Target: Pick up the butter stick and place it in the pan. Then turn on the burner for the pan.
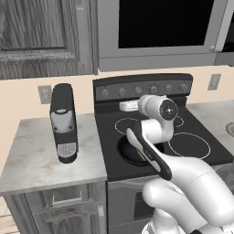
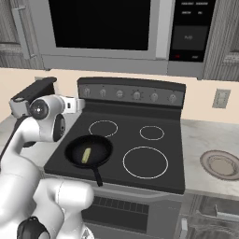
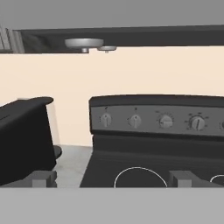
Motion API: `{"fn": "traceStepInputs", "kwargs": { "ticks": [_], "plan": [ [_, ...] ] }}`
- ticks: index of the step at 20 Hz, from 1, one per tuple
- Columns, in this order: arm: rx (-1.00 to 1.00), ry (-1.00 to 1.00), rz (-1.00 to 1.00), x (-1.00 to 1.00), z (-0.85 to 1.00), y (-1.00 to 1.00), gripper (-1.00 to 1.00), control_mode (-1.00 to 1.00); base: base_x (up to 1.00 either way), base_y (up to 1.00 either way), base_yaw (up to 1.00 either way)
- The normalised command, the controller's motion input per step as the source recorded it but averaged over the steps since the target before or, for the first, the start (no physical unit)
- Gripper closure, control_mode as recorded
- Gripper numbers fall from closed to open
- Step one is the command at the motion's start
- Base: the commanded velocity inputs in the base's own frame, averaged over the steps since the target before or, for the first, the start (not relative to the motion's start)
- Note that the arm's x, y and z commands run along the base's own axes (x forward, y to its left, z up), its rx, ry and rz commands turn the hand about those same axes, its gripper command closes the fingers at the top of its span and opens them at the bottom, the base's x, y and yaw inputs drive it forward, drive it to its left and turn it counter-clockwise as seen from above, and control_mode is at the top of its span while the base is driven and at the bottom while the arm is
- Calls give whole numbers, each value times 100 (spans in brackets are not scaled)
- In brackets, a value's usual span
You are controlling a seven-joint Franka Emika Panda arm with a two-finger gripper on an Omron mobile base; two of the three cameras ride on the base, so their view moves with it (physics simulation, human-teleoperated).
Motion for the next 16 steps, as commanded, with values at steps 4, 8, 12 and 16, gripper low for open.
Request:
{"fn": "traceStepInputs", "kwargs": {
  "ticks": [4, 8, 12, 16],
  "plan": [
    [0, 0, 0, 0, 0, 18, -100, -100, 0, 0, 0],
    [0, 0, 0, 3, 0, 20, -100, -100, 0, 0, 0],
    [1, 0, 0, 1, 0, 10, -100, -100, 0, 0, 0],
    [1, 0, 0, 1, 0, 5, -100, -100, 0, 0, 0]
  ]
}}
